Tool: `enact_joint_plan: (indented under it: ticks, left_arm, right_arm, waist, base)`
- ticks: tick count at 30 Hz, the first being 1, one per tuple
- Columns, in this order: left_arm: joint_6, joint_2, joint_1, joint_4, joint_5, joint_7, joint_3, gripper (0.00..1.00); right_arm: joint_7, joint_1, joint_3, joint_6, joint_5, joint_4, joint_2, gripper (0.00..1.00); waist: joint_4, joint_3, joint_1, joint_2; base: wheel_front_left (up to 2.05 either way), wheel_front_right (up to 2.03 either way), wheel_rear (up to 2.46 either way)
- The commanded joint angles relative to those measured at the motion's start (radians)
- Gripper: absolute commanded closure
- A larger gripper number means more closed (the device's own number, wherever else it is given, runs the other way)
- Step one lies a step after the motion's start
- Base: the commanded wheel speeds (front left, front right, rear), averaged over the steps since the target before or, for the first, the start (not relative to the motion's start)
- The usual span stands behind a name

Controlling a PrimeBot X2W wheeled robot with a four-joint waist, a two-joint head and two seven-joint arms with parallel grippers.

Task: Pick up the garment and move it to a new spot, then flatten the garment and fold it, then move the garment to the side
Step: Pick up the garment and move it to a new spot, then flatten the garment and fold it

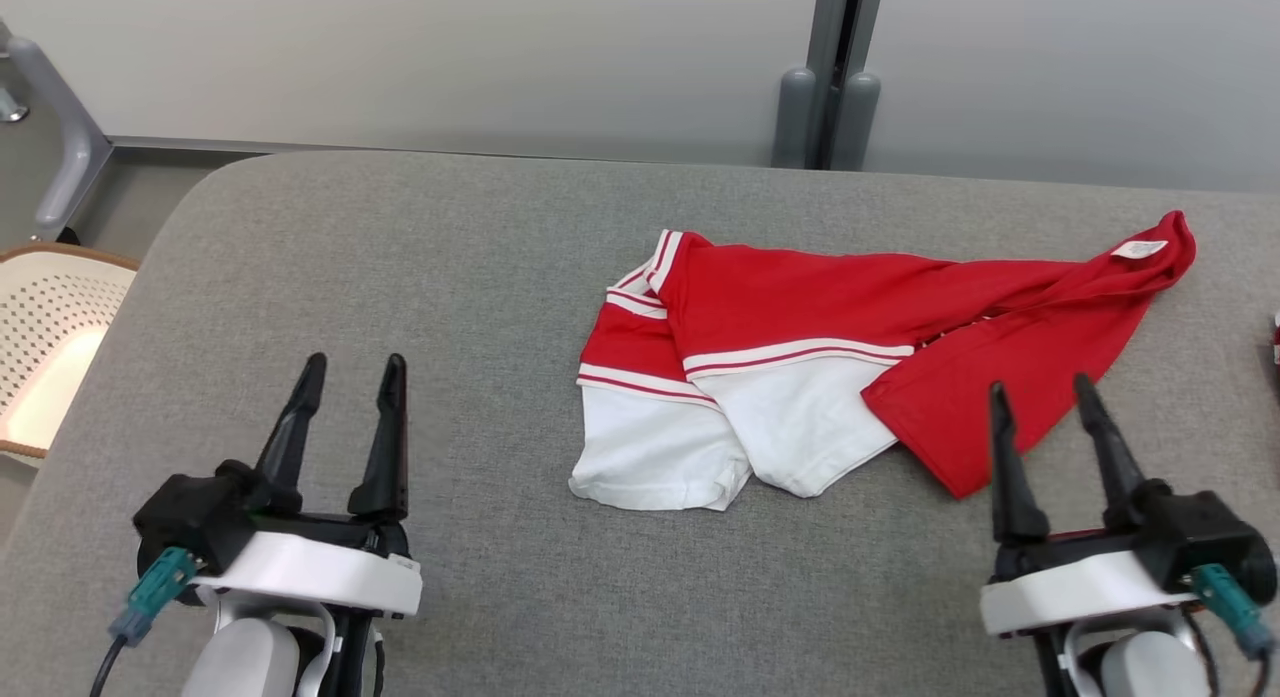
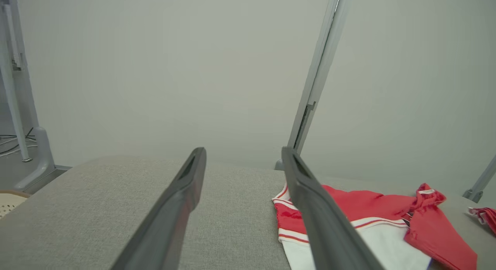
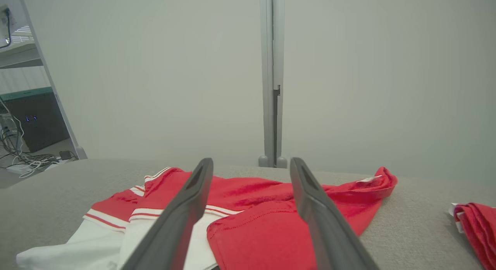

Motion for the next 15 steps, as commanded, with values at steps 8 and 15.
enact_joint_plan:
  ticks: [8,15]
  left_arm:
    - [-0.054,-0.071,-0.018,0.0,0.071,-0.002,0.117,0.0]
    - [-0.07,-0.1,-0.039,0.039,0.082,-0.002,0.098,0.0]
  right_arm:
    - [-0.001,-0.019,0.141,0.0,-0.034,0.03,-0.008,0.0]
    - [0.072,-0.073,0.246,0.0,-0.032,0.16,-0.045,0.0]
  waist:
    - [0.03,0.038,0.0,-0.0001]
    - [0.079,0.094,0.0,-0.0001]
  base:
    - [0.0,0.0,0.0]
    - [0.0,0.0,0.0]
